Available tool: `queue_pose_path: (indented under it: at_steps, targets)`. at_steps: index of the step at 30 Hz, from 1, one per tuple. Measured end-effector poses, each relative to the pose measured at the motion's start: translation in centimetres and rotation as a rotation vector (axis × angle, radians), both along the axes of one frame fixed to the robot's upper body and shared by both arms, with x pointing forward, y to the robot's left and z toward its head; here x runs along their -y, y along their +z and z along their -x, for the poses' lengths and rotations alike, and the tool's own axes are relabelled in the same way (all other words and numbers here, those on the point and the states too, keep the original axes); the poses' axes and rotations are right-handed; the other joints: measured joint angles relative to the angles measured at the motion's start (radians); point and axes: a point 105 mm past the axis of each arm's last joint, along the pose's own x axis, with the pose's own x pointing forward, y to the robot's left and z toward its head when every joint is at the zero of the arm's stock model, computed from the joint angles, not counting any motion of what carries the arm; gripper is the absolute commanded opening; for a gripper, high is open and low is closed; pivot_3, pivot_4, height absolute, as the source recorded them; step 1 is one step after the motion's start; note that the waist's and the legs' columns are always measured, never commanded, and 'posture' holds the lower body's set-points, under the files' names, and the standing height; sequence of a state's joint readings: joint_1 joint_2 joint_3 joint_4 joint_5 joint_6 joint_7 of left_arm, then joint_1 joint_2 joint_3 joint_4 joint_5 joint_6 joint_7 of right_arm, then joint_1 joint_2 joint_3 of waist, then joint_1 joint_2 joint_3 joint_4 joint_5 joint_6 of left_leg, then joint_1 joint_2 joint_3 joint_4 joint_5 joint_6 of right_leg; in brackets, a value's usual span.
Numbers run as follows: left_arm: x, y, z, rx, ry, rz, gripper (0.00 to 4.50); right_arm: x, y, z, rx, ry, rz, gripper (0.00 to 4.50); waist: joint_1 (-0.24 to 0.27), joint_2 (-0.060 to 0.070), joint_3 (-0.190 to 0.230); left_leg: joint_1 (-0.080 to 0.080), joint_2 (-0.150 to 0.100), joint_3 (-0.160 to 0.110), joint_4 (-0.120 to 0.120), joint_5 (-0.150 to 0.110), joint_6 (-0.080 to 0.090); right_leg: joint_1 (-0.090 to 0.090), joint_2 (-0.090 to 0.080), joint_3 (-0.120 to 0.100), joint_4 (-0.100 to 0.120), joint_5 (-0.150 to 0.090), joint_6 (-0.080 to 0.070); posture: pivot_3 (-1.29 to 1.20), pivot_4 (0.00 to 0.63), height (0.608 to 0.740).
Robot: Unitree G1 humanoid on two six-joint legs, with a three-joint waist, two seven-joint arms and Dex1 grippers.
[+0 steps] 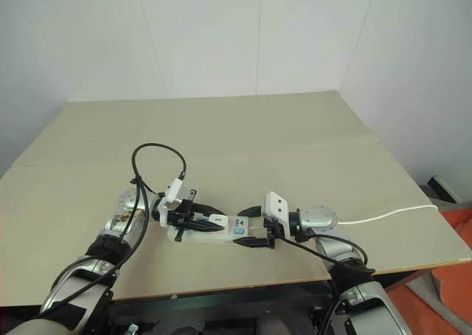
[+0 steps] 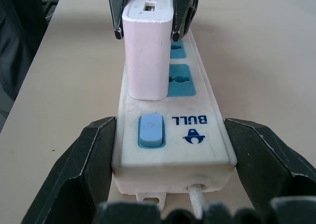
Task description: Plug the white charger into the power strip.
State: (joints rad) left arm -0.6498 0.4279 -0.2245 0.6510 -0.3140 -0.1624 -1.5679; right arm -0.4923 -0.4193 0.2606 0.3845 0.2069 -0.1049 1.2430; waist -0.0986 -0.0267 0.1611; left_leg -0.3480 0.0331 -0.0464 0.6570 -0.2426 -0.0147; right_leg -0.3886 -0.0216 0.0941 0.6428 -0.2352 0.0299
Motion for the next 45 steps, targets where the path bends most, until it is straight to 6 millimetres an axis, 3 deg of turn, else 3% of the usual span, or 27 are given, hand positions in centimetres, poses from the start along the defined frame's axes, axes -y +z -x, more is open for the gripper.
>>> queue_pose_path:
  at_steps: [8, 17, 21, 24, 30, 34, 38, 45]
  targets:
    - [-0.8, -0.4, -0.6, -0.022, 0.086, 0.011, 4.49, 0.1, 0.0, 0.0, -0.002, -0.001, 0.0, 3.38, 0.001, 0.001, 0.0, -0.001, 0.0, -0.001, -0.001, 0.0, 0.0, -0.001, 0.0, 0.0, 0.0, 0.0, 0.001, 0.0, 0.15, 0.74]
    - [-1.1, 0.2, -0.2, -0.053, 0.081, 0.058, 4.49, 0.1, 0.2, 0.0, 0.004, 0.007, -0.002, 3.38, 0.0, 0.001, 0.0, -0.002, 0.0, -0.001, -0.001, 0.0, 0.0, -0.006, 0.0, 0.0, -0.001, 0.0, 0.002, 0.0, 0.15, 0.74]
    - [-3.2, 1.1, 0.9, -0.08, 0.056, 0.001, 4.49, 0.0, 0.6, -0.1, 0.007, 0.016, -0.007, 3.38, -0.002, 0.0, 0.005, -0.009, 0.0, 0.0, -0.001, 0.0, 0.0, -0.016, 0.001, 0.002, 0.002, 0.001, 0.003, 0.0, 0.15, 0.74]
    - [-4.8, 3.4, 1.0, -0.049, 0.078, 0.031, 4.5, 0.5, 0.7, -0.5, -0.006, -0.009, 0.012, 4.36, 0.003, 0.0, 0.009, -0.011, 0.0, -0.001, 0.0, 0.0, 0.0, -0.017, 0.0, 0.001, 0.002, 0.001, 0.003, 0.0, 0.15, 0.74]
    - [-8.4, 7.3, 1.2, 0.022, 0.163, 0.078, 4.5, 3.1, 1.0, -1.1, 0.012, -0.082, 0.047, 4.47, 0.014, 0.001, 0.015, -0.035, -0.001, -0.001, 0.003, 0.0, 0.0, -0.039, 0.0, 0.001, 0.003, 0.002, 0.004, 0.0, 0.15, 0.74]
    - [-10.7, 7.1, 2.3, 0.021, 0.224, 0.026, 4.5, 6.4, 3.3, -0.5, 0.094, -0.111, 0.082, 4.47, 0.025, 0.001, 0.023, -0.037, -0.001, -0.001, 0.002, 0.0, 0.0, -0.04, -0.001, 0.0, 0.002, 0.002, 0.003, 0.0, 0.15, 0.74]
    - [-13.0, 5.6, 4.1, -0.022, 0.278, -0.059, 4.5, 9.7, 5.0, 1.6, 0.132, -0.097, 0.152, 4.47, 0.031, 0.001, 0.03, -0.037, -0.001, 0.0, 0.002, 0.0, 0.0, -0.04, -0.002, 0.0, 0.001, 0.001, 0.003, 0.0, 0.15, 0.74]
    - [-14.8, 5.6, 5.6, -0.023, 0.327, -0.094, 4.5, 12.2, 7.4, 4.6, 0.153, -0.073, 0.204, 4.47, 0.034, 0.001, 0.031, -0.036, 0.0, 0.001, 0.003, 0.0, 0.0, -0.04, -0.002, -0.001, 0.001, 0.001, 0.003, 0.0, 0.15, 0.74]
